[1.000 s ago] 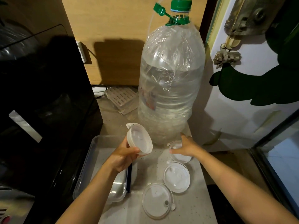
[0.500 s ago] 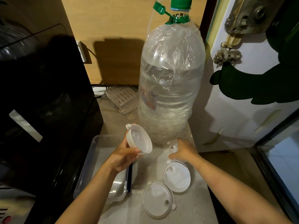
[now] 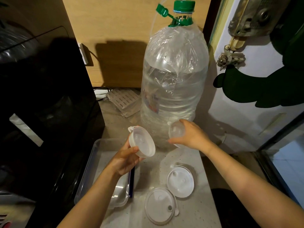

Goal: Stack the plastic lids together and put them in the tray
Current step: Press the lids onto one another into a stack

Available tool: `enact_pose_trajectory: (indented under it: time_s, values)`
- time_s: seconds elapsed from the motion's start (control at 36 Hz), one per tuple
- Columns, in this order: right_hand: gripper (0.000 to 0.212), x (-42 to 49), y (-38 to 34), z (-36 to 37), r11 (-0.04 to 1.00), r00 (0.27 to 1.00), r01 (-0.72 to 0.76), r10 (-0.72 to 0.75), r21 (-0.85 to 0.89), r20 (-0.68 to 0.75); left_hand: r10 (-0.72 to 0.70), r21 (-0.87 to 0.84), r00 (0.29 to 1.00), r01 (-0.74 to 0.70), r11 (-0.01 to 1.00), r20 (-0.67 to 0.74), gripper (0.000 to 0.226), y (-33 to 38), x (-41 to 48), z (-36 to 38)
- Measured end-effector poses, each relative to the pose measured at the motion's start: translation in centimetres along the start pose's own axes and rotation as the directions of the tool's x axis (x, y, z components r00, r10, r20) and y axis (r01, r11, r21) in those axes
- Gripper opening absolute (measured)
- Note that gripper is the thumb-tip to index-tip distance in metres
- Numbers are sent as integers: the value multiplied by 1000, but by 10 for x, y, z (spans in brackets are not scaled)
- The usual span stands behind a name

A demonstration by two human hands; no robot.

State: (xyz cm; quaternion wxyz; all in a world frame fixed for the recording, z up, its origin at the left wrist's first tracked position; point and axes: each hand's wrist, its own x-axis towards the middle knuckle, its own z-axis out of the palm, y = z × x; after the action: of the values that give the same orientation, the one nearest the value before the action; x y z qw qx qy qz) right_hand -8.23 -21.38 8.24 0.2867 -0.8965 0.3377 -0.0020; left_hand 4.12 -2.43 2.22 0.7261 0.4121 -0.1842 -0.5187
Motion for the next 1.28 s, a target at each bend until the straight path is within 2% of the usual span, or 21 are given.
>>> enact_pose_trajectory:
  time_s: [0.17, 0.28, 0.42, 0.58, 0.69, 0.83, 1.03, 1.11, 1.28]
  values:
    - [96, -20, -38, -15, 976, 985, 162, -169, 147, 34, -5, -31, 1000, 6, 999, 28, 109, 2, 2, 4]
    - [80, -28, -58, -10, 951, 966, 225, -247, 212, 81, 7, -49, 997, -3, 999, 76, 107, 4, 1, 8]
    - [95, -23, -66, 5, 947, 961, 219, -251, 233, 119, 20, -78, 996, -13, 997, 92, 103, 7, 0, 12]
    - [97, -22, -74, 13, 948, 956, 227, -261, 224, 131, 12, -103, 997, -4, 995, 78, 105, 8, -1, 12]
    - [93, -22, -75, 15, 942, 956, 229, -265, 245, 123, 40, -95, 995, -32, 995, 90, 98, 9, -1, 18]
    - [78, -26, -78, 13, 917, 945, 273, -313, 291, 97, 44, -121, 994, -32, 992, 98, 95, 11, -2, 17]
    - [82, -29, -77, 20, 925, 946, 289, -315, 248, 71, 41, -159, 992, -23, 987, 115, 90, 10, -3, 16]
    - [84, -29, -77, 24, 939, 952, 278, -297, 201, 73, 33, -178, 995, -15, 984, 99, 78, 8, -3, 15]
    - [78, -30, -75, 27, 935, 947, 287, -310, 207, 84, 11, -125, 998, -4, 992, 56, 94, 6, -4, 18]
